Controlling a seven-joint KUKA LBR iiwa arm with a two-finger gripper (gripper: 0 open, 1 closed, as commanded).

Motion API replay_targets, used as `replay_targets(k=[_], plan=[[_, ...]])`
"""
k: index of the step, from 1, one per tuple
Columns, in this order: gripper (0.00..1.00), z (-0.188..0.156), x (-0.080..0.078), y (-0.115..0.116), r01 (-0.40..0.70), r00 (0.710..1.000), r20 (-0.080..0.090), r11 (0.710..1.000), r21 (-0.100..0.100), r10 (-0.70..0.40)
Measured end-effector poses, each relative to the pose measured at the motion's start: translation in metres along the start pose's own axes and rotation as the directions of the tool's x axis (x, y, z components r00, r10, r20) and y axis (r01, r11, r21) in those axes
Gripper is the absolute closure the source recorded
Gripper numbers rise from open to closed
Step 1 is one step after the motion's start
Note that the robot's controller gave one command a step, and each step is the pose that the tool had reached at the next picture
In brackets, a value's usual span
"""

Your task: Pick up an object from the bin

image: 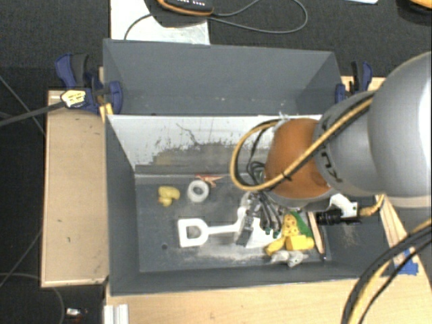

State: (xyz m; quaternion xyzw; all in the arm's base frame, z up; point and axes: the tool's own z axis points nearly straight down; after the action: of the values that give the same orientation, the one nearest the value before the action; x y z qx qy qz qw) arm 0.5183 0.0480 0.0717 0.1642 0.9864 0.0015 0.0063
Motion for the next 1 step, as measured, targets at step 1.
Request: replay_targets(k=[1], plan=[[1.00,0.0000,0.0000,0.0000,0.001,1.000,0.000,1.000,0.000,-0.001]])
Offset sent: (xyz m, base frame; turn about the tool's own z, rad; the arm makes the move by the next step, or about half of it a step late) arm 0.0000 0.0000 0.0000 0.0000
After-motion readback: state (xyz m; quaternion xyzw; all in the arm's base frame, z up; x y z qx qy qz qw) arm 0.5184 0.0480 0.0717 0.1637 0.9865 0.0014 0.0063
